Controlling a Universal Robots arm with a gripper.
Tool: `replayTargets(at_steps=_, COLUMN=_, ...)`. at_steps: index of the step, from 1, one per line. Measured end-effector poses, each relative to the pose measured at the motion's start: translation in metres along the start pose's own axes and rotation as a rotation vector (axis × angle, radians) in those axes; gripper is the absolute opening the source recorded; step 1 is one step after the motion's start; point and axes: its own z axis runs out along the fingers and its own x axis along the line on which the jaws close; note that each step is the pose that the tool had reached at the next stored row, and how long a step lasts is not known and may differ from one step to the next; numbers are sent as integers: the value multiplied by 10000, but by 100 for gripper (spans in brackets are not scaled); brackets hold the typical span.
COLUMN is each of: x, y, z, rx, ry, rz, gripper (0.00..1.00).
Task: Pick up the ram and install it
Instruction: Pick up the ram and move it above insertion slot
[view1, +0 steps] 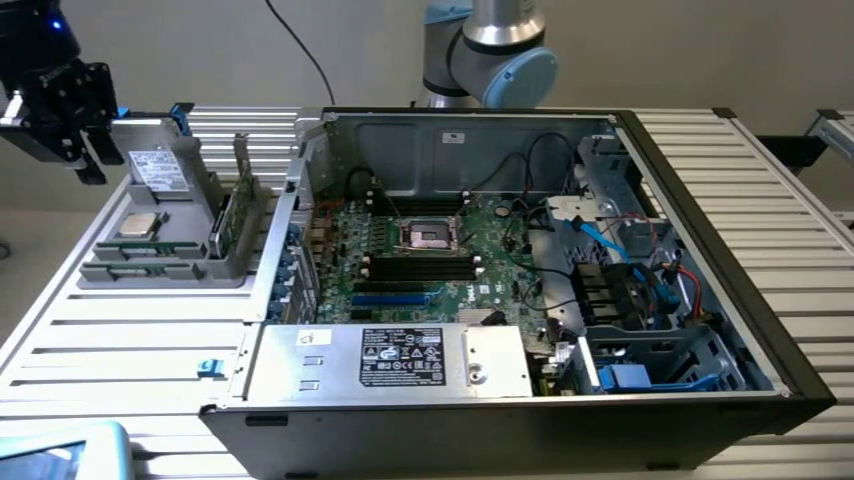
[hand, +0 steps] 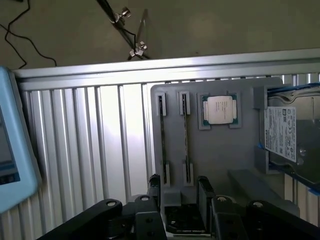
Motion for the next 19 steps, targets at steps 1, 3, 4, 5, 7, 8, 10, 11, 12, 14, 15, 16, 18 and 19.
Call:
replayTargets(at_steps=1, x=-1, y=-1, z=17, rx=-2, ry=1, rz=0, gripper=43)
replayTargets(at_steps=3, x=-2, y=-1, z=54, rx=-2, ry=2, rz=-1, gripper=43)
replayTargets(at_steps=4, x=-2, y=-1, z=72, rx=-2, ry=1, rz=-1, gripper=43)
replayTargets(at_steps=5, x=-3, y=-1, z=90, rx=-2, ry=1, rz=-1, gripper=43)
replayTargets(at_steps=7, x=-3, y=0, z=126, rx=-2, ry=1, rz=-1, gripper=43)
replayTargets(at_steps=8, x=-2, y=0, z=145, rx=-2, ry=2, rz=-1, gripper=43)
replayTargets(at_steps=10, x=0, y=0, z=182, rx=0, ry=0, rz=-1, gripper=43)
replayTargets(at_steps=11, x=2, y=0, z=200, rx=-1, ry=1, rz=-1, gripper=43)
replayTargets(at_steps=12, x=3, y=0, z=217, rx=-2, ry=1, rz=-1, gripper=43)
replayTargets(at_steps=14, x=8, y=0, z=254, rx=-2, ry=2, rz=-1, gripper=43)
replayTargets(at_steps=15, x=14, y=-1, z=274, rx=-1, ry=1, rz=-2, gripper=43)
replayTargets(at_steps=16, x=25, y=-1, z=292, rx=-1, ry=1, rz=-1, gripper=43)
replayTargets(at_steps=18, x=53, y=-2, z=329, rx=-2, ry=0, rz=-1, gripper=43)
replayTargets(at_steps=19, x=59, y=-3, z=348, rx=-1, ry=-1, rz=-1, gripper=43)
